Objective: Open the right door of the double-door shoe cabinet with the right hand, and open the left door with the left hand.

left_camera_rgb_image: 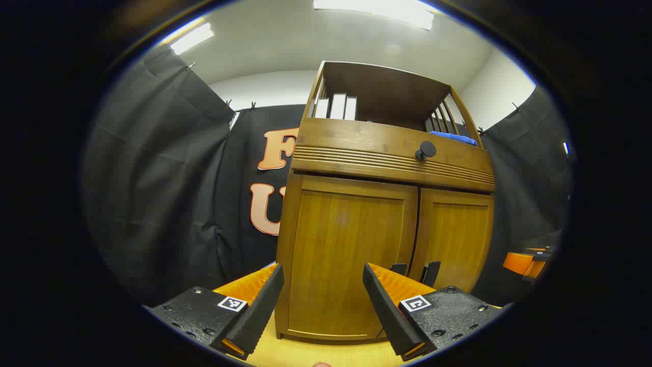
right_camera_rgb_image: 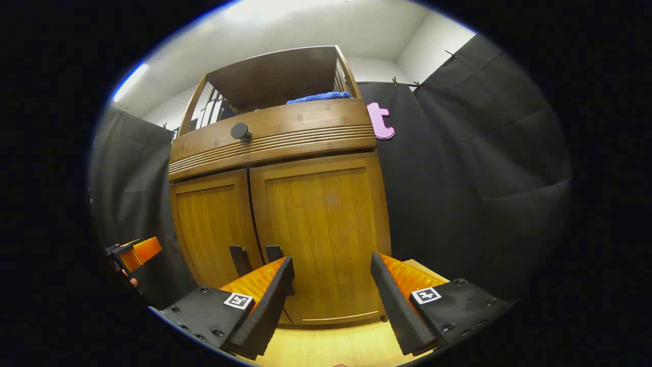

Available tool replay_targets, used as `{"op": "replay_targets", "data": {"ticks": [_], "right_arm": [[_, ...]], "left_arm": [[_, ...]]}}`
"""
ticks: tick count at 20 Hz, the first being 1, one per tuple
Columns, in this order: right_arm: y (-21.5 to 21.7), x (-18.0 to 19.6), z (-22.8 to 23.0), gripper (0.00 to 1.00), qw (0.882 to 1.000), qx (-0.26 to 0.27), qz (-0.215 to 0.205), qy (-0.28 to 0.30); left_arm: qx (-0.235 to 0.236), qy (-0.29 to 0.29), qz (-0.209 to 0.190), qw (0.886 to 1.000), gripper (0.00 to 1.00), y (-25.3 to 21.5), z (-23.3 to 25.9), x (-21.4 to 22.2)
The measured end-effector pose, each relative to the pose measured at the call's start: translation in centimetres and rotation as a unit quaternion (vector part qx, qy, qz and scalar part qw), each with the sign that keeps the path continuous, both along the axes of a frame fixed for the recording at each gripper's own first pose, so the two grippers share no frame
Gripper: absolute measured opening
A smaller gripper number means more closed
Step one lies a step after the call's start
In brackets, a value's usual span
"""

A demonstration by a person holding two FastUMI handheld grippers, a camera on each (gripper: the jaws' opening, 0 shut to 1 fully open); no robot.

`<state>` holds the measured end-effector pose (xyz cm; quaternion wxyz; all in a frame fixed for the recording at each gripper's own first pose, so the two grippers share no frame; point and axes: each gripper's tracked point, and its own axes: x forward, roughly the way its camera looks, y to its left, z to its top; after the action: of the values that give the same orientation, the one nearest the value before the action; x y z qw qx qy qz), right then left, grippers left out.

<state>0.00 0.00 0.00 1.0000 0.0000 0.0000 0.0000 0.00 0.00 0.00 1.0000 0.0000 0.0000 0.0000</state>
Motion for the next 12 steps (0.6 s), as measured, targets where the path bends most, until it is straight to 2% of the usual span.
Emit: {"op": "replay_targets", "data": {"ticks": [4, 5, 6, 12], "right_arm": [[0.1, -0.2, 0.2, 0.89, 1.0, -0.001, 0.001, -0.005], [0.2, -0.2, 0.1, 0.98, 1.0, -0.002, 0.002, -0.004], [0.3, -0.2, 0.1, 0.89, 1.0, -0.002, 0.004, -0.003], [0.1, -0.6, 0.0, 0.89, 1.0, -0.002, 0.001, -0.001]], "left_arm": [[0.003, -0.002, -0.001, 1.0, 0.92, -0.1, 0.1, 0.0], [0.003, -0.001, -0.003, 1.0, 0.92, -0.2, 0.1, -0.1], [0.002, 0.001, -0.005, 1.0, 0.92, -0.3, 0.0, 0.0], [0.006, 0.016, -0.009, 1.0, 0.92, -0.4, -0.8, -0.4]]}}
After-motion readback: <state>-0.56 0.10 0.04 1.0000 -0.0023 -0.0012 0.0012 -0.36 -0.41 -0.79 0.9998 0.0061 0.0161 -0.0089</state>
